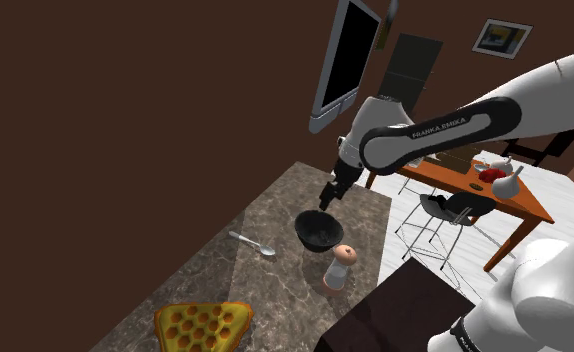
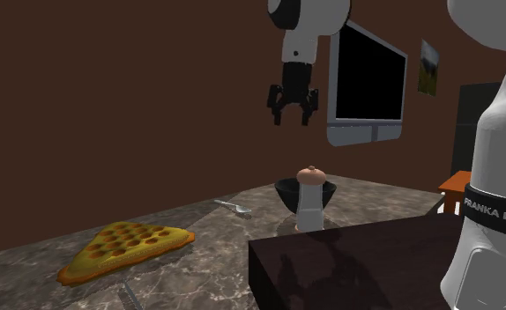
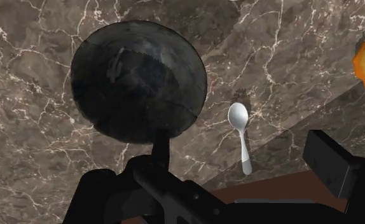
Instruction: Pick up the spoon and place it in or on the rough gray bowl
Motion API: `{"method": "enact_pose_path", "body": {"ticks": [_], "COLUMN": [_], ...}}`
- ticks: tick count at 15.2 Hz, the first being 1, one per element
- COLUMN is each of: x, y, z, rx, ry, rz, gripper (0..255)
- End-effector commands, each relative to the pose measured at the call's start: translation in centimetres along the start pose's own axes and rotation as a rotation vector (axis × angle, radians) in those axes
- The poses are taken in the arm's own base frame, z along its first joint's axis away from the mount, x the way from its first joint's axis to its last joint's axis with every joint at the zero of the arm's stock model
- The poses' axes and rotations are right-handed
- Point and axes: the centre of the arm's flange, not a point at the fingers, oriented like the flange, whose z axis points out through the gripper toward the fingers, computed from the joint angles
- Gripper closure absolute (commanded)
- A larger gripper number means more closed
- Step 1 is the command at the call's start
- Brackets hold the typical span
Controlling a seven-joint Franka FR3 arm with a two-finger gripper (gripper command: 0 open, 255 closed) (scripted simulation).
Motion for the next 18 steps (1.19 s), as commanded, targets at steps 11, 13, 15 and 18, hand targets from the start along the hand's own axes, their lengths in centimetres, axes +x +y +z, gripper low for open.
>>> {"method": "enact_pose_path", "body": {"ticks": [11,13,15,18], "x": [7.6,9.0,10.4,12.4], "y": [-3.4,-4.1,-4.8,-5.8], "z": [12.9,15.0,17.0,20.0], "rx": [0.051,0.059,0.068,0.081], "ry": [0.053,0.062,0.070,0.083], "rz": [-0.029,-0.034,-0.039,-0.046], "gripper": [0,0,0,0]}}
